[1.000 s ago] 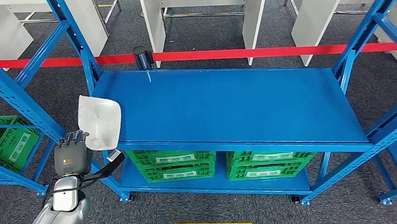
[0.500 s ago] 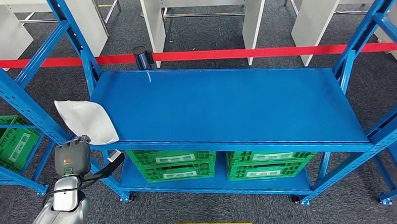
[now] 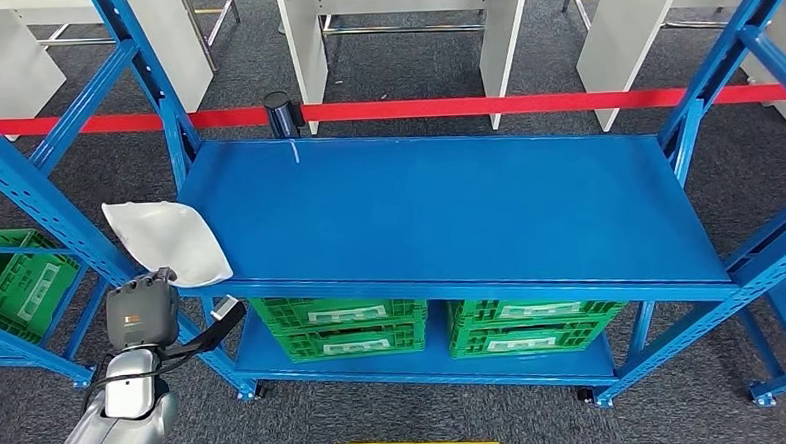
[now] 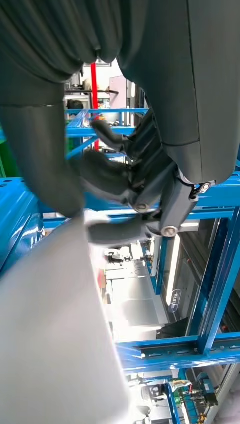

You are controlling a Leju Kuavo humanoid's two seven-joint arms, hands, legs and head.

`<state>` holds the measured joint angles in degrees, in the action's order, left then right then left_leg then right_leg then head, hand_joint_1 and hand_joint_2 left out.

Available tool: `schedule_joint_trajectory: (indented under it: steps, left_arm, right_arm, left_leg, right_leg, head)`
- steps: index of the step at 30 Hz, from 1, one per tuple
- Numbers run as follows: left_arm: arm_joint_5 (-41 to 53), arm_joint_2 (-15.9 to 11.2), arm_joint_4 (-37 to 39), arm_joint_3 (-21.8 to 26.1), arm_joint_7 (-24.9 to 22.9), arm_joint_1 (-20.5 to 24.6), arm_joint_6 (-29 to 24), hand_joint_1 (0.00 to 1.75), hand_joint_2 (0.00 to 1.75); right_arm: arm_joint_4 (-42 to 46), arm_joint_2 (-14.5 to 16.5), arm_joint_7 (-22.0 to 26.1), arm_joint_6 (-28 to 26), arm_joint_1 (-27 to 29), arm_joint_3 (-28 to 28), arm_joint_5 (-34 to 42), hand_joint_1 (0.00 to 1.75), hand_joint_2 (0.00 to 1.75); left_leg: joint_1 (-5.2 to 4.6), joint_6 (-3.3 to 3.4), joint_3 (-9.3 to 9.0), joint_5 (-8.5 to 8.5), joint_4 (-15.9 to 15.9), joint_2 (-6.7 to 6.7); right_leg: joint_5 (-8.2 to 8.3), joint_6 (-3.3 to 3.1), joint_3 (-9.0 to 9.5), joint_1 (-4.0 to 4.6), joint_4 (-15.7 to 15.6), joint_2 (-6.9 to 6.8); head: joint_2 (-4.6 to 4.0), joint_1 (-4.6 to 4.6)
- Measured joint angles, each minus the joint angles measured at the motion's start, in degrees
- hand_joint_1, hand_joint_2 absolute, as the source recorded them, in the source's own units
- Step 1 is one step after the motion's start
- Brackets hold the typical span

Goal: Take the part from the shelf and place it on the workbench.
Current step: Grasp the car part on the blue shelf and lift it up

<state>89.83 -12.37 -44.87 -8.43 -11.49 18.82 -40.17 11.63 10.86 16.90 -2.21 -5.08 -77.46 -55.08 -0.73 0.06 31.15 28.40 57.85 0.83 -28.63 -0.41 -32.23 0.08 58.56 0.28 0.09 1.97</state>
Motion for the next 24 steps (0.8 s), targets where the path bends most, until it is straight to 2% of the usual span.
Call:
schedule_joint_trajectory:
  steps: [24]
  left_arm:
    - [0.0, -0.7, 0.3, -1.0, -3.3, 0.2, 0.0, 0.00, 1.75]
  right_arm:
    - [0.0, 0.0, -0.6, 0.0, 0.0, 0.0, -0.2, 0.00, 0.00]
  left_leg:
    - [0.00, 0.00, 0.00, 0.00, 0.0, 0.00]
  right_leg:
    - [0.00, 0.00, 0.00, 0.00, 0.0, 0.00]
  head:
    - [0.00, 0.00]
